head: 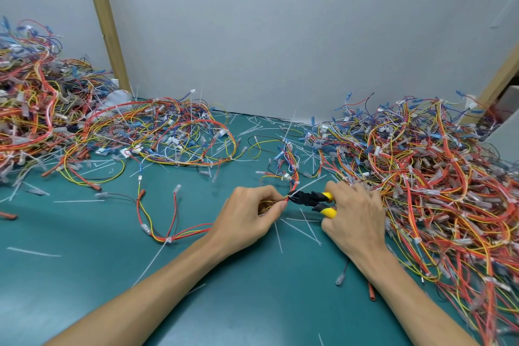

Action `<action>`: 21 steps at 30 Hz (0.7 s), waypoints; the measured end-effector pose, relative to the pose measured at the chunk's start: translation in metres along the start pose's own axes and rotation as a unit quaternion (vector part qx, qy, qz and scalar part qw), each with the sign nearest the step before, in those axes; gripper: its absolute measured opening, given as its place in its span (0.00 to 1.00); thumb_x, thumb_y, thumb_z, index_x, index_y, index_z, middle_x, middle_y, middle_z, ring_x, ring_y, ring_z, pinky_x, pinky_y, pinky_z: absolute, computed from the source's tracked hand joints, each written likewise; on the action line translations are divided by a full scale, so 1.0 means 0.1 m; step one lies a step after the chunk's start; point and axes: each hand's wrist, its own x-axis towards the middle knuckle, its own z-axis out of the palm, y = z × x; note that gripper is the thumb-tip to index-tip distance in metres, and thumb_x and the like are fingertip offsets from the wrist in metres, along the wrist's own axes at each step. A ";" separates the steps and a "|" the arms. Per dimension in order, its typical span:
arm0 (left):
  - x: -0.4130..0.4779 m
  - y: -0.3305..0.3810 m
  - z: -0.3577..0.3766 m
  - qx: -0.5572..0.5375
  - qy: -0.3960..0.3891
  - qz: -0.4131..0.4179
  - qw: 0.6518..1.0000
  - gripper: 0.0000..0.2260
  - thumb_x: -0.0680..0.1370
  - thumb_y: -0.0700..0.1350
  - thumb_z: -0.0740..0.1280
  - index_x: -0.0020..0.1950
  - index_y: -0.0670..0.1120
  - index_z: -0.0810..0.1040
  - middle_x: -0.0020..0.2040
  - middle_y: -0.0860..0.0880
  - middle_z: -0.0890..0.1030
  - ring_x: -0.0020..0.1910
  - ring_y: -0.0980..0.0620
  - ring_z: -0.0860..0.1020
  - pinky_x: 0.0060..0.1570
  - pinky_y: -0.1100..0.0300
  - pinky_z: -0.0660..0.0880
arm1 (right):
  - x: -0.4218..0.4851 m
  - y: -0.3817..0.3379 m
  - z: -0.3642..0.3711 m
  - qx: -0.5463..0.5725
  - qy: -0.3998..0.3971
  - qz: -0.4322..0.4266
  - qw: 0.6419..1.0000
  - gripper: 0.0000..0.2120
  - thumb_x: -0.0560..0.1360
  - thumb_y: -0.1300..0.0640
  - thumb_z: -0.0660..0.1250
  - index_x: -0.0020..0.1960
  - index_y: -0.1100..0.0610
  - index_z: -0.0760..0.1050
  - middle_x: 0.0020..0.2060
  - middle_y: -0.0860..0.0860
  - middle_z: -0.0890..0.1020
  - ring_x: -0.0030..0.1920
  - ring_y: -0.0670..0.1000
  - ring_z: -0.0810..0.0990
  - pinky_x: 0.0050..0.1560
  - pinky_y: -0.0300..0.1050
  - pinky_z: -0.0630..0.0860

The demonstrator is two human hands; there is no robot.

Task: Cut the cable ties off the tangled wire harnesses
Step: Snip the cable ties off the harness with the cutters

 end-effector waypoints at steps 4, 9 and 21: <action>0.01 0.01 0.00 -0.003 0.006 -0.003 1.000 0.05 0.78 0.48 0.68 0.43 0.51 0.81 0.31 0.51 0.80 0.31 0.52 0.76 0.39 0.53 0.76 | 0.01 0.02 -0.01 0.029 -0.013 0.006 0.999 0.13 0.56 0.60 0.72 0.40 0.56 0.75 0.32 0.49 0.77 0.35 0.57 0.74 0.41 0.49 0.70; 0.01 0.03 -0.01 -0.013 0.010 -0.006 1.000 0.06 0.78 0.46 0.68 0.41 0.50 0.81 0.31 0.52 0.80 0.30 0.54 0.75 0.38 0.56 0.74 | 0.02 0.06 -0.01 0.029 -0.025 0.008 0.999 0.11 0.59 0.57 0.70 0.40 0.57 0.76 0.32 0.51 0.75 0.34 0.56 0.72 0.39 0.46 0.68; 0.03 0.02 -0.02 -0.046 -0.004 -0.024 0.999 0.07 0.77 0.46 0.69 0.40 0.48 0.82 0.31 0.49 0.80 0.31 0.48 0.74 0.36 0.58 0.72 | 0.02 0.07 0.05 0.022 0.001 -0.035 0.999 0.17 0.54 0.60 0.72 0.40 0.57 0.70 0.34 0.50 0.73 0.36 0.54 0.69 0.36 0.44 0.64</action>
